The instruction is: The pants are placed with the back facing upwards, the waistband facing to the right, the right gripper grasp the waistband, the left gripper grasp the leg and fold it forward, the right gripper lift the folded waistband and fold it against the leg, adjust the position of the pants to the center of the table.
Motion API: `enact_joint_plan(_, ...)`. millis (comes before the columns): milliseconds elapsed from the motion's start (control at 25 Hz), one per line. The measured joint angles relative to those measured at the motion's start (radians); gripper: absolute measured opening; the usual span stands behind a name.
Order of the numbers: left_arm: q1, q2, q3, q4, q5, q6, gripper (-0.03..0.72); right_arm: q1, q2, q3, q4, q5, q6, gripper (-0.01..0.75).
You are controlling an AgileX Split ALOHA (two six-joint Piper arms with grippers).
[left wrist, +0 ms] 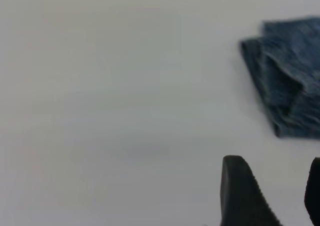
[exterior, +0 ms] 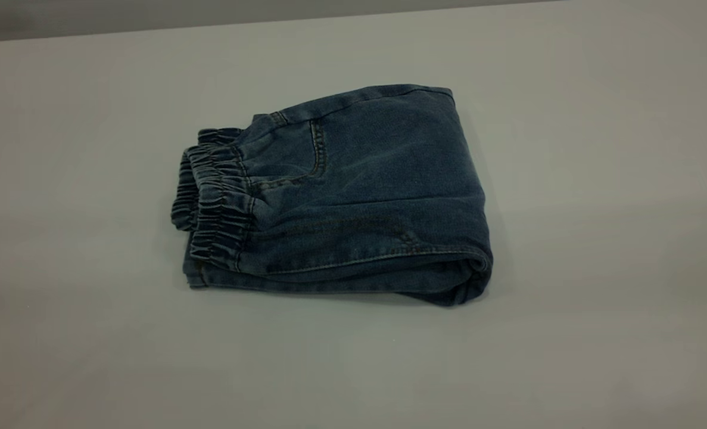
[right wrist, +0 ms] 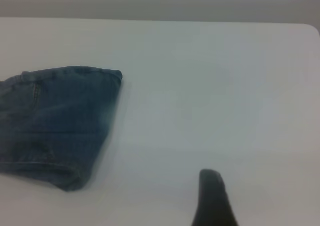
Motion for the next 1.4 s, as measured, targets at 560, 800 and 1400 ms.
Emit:
enact_joint_plan(560,0.068,-0.087,0.000,0.000,0.001,0.000,0.311,0.000,0.000,0.000,0.001,0.000,0.000,0.408)
enact_joint_plan(800,0.068,-0.087,0.000,0.000,0.001,0.000,0.311,0.000,0.000,0.000,0.000,0.000,0.000,0.408)
enact_joint_plan(1400,0.068,-0.087,0.000,-0.006,0.000,0.000,0.311,0.000,0.000,0.000,0.000,0.000,0.000,0.408)
